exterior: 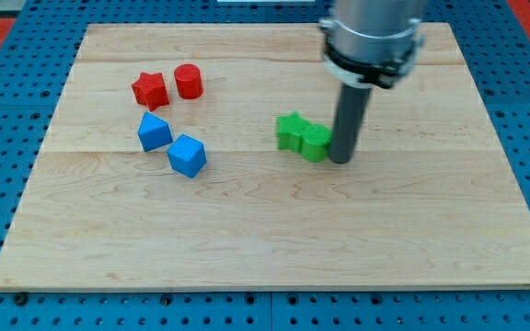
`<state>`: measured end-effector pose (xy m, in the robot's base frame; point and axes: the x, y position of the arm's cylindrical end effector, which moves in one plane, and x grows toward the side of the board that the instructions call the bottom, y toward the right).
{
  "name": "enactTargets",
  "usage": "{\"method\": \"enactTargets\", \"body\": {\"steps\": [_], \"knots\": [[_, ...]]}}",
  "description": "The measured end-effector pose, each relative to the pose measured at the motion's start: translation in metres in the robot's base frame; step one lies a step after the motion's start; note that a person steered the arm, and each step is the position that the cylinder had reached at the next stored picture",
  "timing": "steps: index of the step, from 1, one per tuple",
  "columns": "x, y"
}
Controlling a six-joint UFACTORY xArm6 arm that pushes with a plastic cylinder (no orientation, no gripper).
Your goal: Push the blue cube closer to the green star
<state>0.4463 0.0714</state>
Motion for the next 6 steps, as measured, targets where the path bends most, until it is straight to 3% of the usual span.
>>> {"method": "enactTargets", "body": {"steps": [1,2,3,4,6], "knots": [[0.005,-0.002],[0.056,-0.024],[0.066,-0.134],[0.039,-0.198],[0.001,-0.069]]}}
